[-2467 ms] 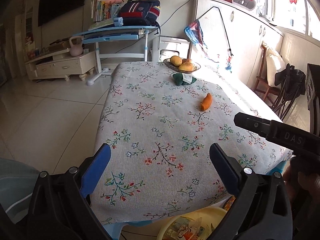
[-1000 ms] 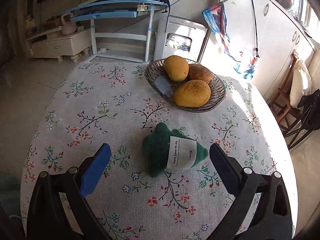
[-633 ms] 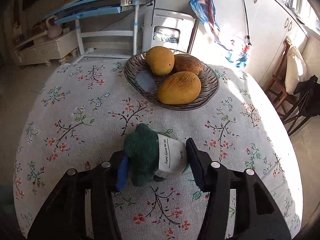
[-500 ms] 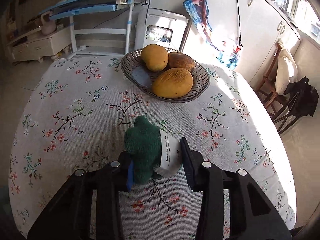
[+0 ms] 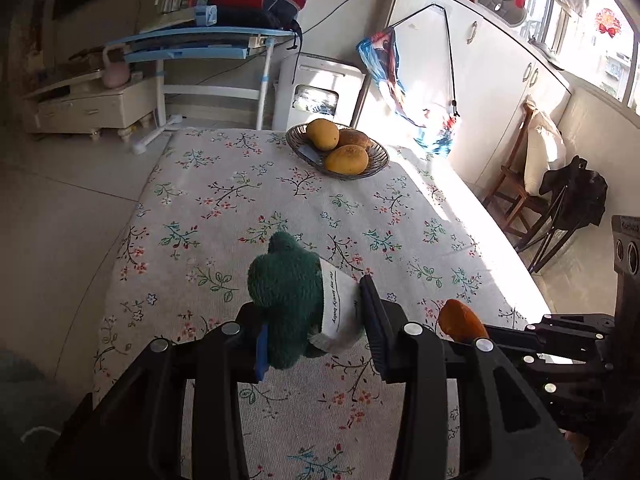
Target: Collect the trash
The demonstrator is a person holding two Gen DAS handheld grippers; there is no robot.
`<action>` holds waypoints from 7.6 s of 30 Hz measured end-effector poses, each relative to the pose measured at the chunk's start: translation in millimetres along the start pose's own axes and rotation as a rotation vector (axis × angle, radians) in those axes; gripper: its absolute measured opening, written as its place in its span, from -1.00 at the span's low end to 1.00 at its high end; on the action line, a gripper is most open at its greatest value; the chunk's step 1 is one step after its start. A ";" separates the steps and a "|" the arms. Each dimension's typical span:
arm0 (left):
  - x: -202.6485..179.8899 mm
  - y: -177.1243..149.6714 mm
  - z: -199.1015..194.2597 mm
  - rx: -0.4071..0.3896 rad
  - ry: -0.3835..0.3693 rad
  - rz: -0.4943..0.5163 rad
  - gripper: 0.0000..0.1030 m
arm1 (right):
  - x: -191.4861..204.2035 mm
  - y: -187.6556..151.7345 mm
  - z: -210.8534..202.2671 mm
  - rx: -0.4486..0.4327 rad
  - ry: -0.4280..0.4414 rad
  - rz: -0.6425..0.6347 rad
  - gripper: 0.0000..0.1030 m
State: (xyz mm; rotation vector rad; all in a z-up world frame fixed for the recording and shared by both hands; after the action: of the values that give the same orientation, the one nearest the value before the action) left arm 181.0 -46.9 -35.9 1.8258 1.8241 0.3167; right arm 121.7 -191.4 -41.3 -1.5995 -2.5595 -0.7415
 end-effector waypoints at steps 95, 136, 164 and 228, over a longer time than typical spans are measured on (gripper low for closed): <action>0.9 -252.7 -93.7 0.055 0.140 0.047 0.61 | 103.8 -186.5 -23.9 -0.100 0.111 0.124 -0.61; 5.2 -262.8 -251.2 -0.346 0.232 -0.019 0.86 | 105.6 -213.8 -143.8 -0.640 -0.455 0.178 0.82; -37.4 -270.7 -263.6 -0.373 0.275 0.063 0.86 | 99.3 -232.7 -146.9 -0.662 -0.469 0.218 0.86; -33.2 -270.8 -256.0 -0.370 0.325 0.063 0.86 | 97.2 -230.2 -139.4 -0.634 -0.472 0.208 0.86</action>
State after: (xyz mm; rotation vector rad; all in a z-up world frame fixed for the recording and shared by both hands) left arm -184.9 -42.7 42.3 1.6410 1.7667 0.9549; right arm -151.3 -249.1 22.2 -2.4373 -2.5113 -1.3970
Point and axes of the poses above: each gripper's, at about its wrist camera, not at the fingertips, and z roughly the way its jaws point, x to its left, y to its top, the point moved 6 cm from there along z, roughly the way its jaws point, and after that the axes turned 14 degrees about x, right-handed, at the moved point
